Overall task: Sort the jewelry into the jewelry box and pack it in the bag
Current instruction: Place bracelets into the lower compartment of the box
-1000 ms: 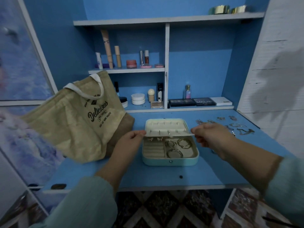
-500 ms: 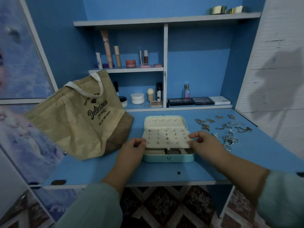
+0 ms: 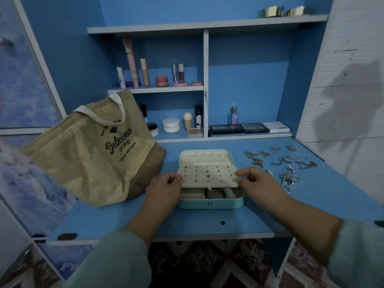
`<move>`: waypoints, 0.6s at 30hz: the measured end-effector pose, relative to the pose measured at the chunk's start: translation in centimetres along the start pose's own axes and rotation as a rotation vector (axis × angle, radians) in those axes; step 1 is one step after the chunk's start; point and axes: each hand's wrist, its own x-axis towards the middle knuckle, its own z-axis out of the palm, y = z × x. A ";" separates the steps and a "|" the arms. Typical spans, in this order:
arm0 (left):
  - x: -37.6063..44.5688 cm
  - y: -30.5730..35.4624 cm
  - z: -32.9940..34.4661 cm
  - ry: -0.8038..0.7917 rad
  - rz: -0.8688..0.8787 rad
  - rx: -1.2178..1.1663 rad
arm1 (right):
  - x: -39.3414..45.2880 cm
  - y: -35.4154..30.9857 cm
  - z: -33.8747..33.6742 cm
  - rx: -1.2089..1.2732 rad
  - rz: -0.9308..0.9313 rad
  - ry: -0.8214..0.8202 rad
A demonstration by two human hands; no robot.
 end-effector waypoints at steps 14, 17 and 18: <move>5.6 7.8 3.2 -0.486 0.301 0.588 | 3.9 0.1 -5.1 -0.191 0.035 -0.053; 7.0 10.2 5.4 -0.667 0.373 0.682 | 5.3 1.2 -7.5 -0.350 0.035 -0.068; 7.4 10.8 6.3 -0.714 0.389 0.702 | 5.7 1.6 -8.2 -0.386 0.047 -0.072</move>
